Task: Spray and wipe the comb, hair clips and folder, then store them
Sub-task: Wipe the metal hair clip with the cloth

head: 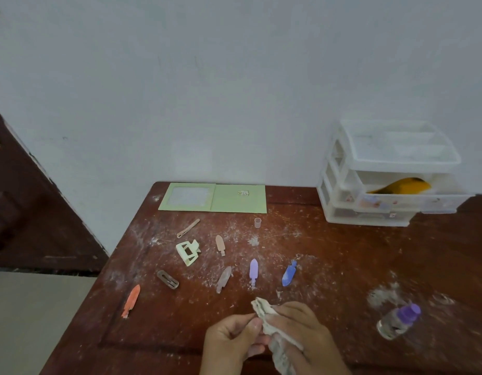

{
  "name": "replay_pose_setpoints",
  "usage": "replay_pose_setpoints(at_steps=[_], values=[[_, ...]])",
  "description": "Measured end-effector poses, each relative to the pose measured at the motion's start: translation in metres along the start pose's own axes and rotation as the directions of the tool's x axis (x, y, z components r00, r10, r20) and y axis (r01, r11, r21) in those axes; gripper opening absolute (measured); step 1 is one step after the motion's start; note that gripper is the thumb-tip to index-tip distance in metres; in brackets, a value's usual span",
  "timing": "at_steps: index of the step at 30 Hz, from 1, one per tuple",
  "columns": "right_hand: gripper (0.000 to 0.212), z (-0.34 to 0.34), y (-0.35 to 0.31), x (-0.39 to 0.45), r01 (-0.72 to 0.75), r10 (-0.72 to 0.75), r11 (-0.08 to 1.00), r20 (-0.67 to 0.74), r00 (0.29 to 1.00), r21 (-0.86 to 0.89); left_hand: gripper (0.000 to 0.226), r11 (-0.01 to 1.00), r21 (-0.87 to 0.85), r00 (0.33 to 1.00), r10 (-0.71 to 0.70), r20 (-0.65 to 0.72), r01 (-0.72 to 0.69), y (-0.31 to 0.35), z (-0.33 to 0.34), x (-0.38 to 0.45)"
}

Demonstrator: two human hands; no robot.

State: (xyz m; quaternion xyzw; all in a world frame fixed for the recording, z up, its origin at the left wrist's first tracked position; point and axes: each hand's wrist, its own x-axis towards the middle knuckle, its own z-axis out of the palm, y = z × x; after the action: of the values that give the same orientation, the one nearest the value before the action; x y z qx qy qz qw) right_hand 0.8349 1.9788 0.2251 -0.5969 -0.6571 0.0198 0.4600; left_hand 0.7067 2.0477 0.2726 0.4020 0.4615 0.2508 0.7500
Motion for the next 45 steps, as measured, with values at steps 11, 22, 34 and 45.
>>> replay_pose_setpoints(at_steps=[11, 22, 34, 45], values=[[0.029, -0.016, 0.016, -0.022, -0.162, 0.161, 0.987, 0.065, 0.985, 0.012, 0.023, 1.000, -0.014, 1.000, -0.015, 0.024, 0.015, -0.009, -0.007, -0.005], [0.019, -0.022, 0.003, -0.011, -0.730, 0.791, 0.327, 0.249, 0.559, 0.600, 0.053, 0.921, 0.353, 0.985, 0.139, 0.099, -0.165, -0.024, -0.010, 0.001], [0.030, -0.027, -0.017, 0.004, -0.371, 0.430, 0.889, -0.210, 0.878, 0.270, 0.045, 0.972, 0.184, 0.988, 0.153, -0.037, -0.144, -0.017, -0.014, 0.007], [0.016, -0.015, 0.005, -0.001, 0.015, -0.047, 0.952, -0.096, 0.994, -0.306, 0.040, 0.964, 0.232, 0.983, 0.156, -0.095, -0.131, -0.015, -0.011, 0.003]])
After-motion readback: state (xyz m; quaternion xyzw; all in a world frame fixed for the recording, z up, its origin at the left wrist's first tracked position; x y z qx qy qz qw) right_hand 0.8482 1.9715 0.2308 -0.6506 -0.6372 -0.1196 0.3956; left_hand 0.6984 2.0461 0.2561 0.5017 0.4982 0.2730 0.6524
